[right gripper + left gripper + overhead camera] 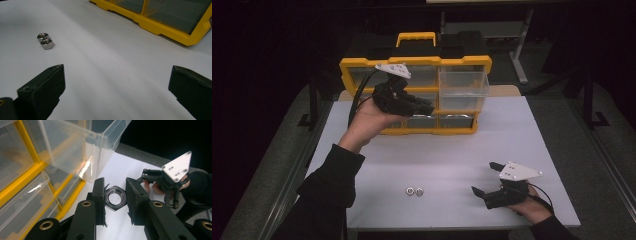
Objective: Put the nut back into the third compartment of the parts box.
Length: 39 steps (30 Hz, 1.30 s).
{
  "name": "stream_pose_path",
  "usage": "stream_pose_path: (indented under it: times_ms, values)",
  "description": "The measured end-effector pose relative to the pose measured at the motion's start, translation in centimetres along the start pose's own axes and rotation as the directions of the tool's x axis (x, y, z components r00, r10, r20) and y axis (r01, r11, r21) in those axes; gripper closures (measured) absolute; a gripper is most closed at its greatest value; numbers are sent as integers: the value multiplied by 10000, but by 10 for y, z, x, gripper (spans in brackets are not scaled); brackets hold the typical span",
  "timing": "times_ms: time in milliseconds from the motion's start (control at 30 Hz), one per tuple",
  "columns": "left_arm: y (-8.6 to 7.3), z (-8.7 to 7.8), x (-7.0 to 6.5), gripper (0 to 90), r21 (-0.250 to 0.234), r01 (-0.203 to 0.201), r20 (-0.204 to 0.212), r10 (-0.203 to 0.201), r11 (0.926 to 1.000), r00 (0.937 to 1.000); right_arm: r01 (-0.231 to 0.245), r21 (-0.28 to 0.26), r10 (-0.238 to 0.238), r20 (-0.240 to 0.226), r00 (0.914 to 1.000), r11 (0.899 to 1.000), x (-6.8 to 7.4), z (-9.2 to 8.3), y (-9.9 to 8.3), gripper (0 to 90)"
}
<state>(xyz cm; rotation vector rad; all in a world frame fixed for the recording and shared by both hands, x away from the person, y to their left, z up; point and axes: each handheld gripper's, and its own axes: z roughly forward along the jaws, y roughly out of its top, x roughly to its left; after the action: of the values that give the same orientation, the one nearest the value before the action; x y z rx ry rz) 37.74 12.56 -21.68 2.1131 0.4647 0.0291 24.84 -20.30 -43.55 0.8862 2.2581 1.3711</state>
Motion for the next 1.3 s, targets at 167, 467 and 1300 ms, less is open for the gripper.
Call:
stream_pose_path:
  times_ms: [167,467,1300]
  values:
    - [9,-4,1,700,-77,-89,-42,88,9999,10000,-10,4,10,3,10000,10000,0,0,0,4]
    - [28,-11,3,700,-260,-150,147,154,9995,9998,-41,-9,41,-6,10000,10000,0,-1,0,4]
    - [78,12,9,700,55,-472,-156,473,9989,9988,-136,-75,136,-55,9999,9999,0,-2,-1,4]
